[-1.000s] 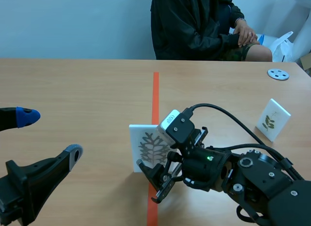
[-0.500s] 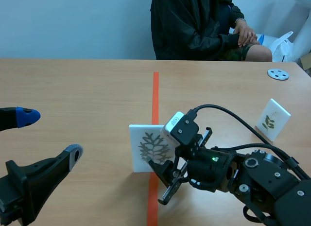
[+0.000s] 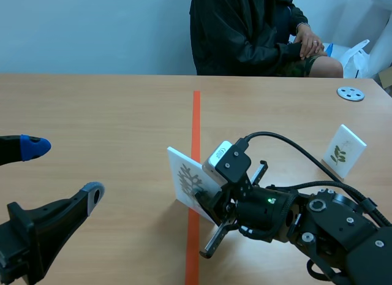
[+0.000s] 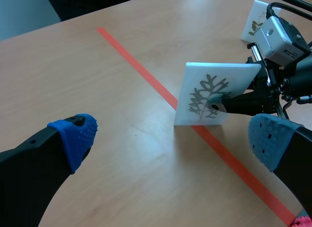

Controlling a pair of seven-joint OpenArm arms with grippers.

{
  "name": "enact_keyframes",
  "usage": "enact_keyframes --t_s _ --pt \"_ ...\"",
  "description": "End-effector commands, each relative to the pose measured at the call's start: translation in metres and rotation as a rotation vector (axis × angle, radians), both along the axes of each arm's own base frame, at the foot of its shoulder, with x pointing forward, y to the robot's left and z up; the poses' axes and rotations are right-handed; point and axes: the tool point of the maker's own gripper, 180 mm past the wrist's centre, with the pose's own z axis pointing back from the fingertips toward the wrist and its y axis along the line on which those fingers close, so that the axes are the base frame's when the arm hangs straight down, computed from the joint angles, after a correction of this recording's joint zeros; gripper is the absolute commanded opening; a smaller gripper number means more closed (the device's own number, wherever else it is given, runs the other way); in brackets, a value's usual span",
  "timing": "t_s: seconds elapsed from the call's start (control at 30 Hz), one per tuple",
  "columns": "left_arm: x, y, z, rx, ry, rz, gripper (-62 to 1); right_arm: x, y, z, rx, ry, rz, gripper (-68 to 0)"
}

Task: Sort the leaf by its shape. The table is split by an orange tape line. A compound leaf with several leaflets goes to the left side, a simple leaf with one blade goes to the right side. Return to the home posture when a red brick is placed on the table.

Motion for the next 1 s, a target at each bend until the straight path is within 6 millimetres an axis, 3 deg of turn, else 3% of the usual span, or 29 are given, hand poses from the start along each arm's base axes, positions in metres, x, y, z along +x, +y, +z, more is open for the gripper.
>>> enact_keyframes --t_s 0.0,0.33,0.53,0.8,0.97 --pt "0.002 -0.004 0.009 -0.021 -0.029 -0.008 1.4 0.011 0.001 0.016 0.031 -0.052 -0.002 -66.4" --pt "0.002 -0.004 0.009 -0.021 -0.029 -0.008 1.4 0.032 -0.021 0.057 0.059 -0.157 -0.082 -66.4" --pt "0.002 -0.004 0.009 -0.021 -0.029 -0.008 1.4 0.026 -0.04 0.088 0.127 -0.181 -0.119 -66.4" --pt "0.002 -0.004 0.009 -0.021 -0.029 -0.008 1.4 0.026 -0.094 0.116 0.17 -0.192 -0.265 -66.4" --pt "0.002 -0.004 0.009 -0.021 -0.029 -0.008 1.4 0.03 -0.137 0.113 0.14 -0.159 -0.39 -66.4"
